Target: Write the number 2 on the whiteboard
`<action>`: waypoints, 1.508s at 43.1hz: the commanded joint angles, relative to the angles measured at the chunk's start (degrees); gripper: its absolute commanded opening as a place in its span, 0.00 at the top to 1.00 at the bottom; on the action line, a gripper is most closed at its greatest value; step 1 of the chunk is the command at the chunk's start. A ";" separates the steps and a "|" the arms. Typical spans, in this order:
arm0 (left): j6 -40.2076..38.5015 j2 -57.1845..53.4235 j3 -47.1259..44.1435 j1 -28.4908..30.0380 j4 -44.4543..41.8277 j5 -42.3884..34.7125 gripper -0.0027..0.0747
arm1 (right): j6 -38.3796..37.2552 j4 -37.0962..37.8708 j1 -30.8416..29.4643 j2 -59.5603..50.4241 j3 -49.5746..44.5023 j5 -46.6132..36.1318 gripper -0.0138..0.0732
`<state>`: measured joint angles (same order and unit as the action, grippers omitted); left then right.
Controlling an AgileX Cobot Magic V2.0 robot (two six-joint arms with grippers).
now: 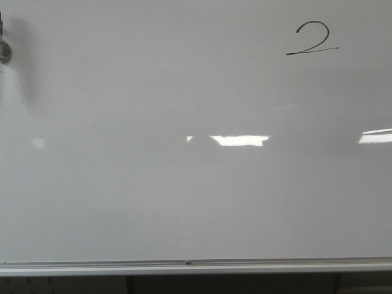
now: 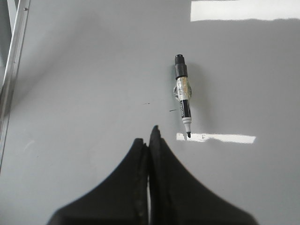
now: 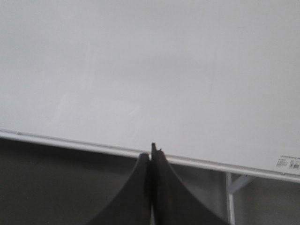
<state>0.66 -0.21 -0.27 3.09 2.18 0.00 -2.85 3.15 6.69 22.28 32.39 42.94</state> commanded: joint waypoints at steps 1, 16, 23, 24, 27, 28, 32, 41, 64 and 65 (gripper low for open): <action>0.01 -1.57 -1.98 -0.30 0.61 -4.72 0.99 | 0.03 0.67 -2.61 -3.38 -5.55 -15.42 0.93; 0.01 -1.57 -1.98 -0.30 0.61 -4.72 0.99 | 0.03 0.67 -5.07 -17.07 -27.82 -45.21 0.93; 0.01 -1.57 -1.98 -0.30 0.61 -4.72 0.99 | 0.03 0.67 -5.07 -21.53 -33.43 -49.72 0.93; 0.01 -1.57 -1.98 -0.30 0.61 -4.72 0.99 | 0.03 0.67 -5.07 -22.34 -33.83 -49.55 0.93; 0.01 -1.57 -1.98 -0.30 0.61 -4.72 0.99 | 0.03 0.67 -5.13 -24.10 -33.71 -47.09 0.93; 0.01 -1.57 -1.98 -0.30 0.61 -4.72 0.99 | 0.03 0.67 -5.12 -24.10 -33.71 -46.99 0.93; 0.01 -1.57 -1.98 -0.30 0.61 -4.72 0.99 | 0.03 0.67 -5.47 -23.89 -33.71 -46.77 0.93; 0.01 -1.57 -1.98 -0.30 0.61 -4.72 0.99 | 0.03 0.67 -5.61 -23.89 -33.71 -46.77 0.93; 0.01 -1.57 -1.98 -0.30 0.61 -4.72 0.99 | 0.75 -2.37 -6.79 -23.94 -33.71 -44.91 0.93; 0.01 -1.57 -1.98 -0.30 0.61 -4.72 0.99 | 0.75 -2.37 -7.10 -23.94 -33.71 -44.86 0.93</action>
<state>0.66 -0.21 -0.27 3.09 2.18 0.00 -2.85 1.33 0.71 -0.64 -1.44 1.92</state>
